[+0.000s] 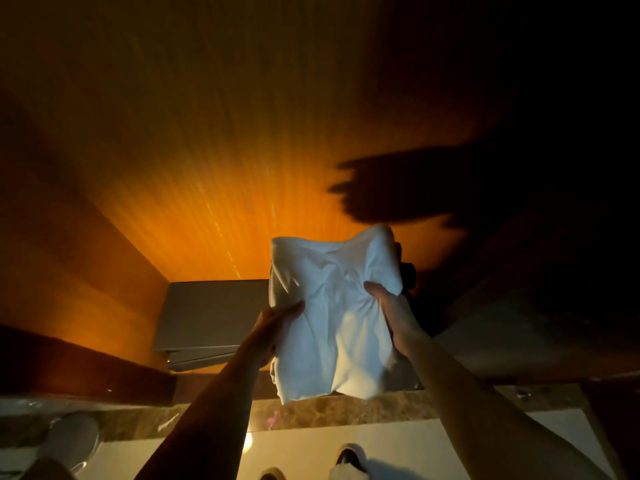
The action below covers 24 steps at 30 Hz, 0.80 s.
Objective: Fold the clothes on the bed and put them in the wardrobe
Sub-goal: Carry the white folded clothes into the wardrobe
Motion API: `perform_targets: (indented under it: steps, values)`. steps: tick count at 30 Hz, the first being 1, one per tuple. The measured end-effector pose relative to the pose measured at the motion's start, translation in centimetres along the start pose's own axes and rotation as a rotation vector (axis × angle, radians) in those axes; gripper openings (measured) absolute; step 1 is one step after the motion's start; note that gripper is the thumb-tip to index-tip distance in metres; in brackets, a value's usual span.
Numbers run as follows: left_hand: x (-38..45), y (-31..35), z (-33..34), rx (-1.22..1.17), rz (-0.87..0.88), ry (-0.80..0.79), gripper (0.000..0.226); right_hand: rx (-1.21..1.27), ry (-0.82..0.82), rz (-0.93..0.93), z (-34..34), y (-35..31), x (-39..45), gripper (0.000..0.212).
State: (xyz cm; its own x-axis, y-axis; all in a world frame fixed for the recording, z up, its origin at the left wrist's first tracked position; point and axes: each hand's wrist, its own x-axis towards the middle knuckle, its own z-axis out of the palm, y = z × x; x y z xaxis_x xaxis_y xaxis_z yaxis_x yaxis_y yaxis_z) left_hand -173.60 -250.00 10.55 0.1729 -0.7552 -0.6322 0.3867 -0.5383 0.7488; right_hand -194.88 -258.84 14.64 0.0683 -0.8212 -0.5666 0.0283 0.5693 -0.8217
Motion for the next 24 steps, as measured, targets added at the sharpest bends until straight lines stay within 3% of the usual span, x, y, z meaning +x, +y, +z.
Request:
perform_targets:
  steps: [2, 5, 9, 16, 21, 24]
  values:
    - [2.3, -1.1, 0.2, 0.031, 0.001, 0.038, 0.045, -0.002, 0.010, 0.005, 0.1, 1.8, 2.9, 0.066]
    - [6.6, -3.4, -0.4, 0.062, -0.004, 0.089, 0.043, -0.007, 0.030, 0.007, 0.4, 5.2, 7.1, 0.067]
    - [13.6, -8.1, -1.9, 0.062, -0.019, 0.109, 0.066, -0.050, 0.117, -0.006, 0.8, 10.2, 13.0, 0.073]
    - [24.9, -16.2, -2.7, 0.052, -0.023, 0.121, 0.037, -0.004, 0.182, 0.103, 0.8, 21.8, 23.5, 0.093]
    - [33.0, -22.1, -3.2, 0.134, 0.001, 0.215, 0.049, -0.109, 0.289, 0.033, 0.6, 28.9, 31.0, 0.071]
    - [37.1, -25.6, -2.3, 0.189, 0.042, 0.277, 0.050, -0.158, 0.272, 0.009, 0.3, 32.1, 35.3, 0.059]
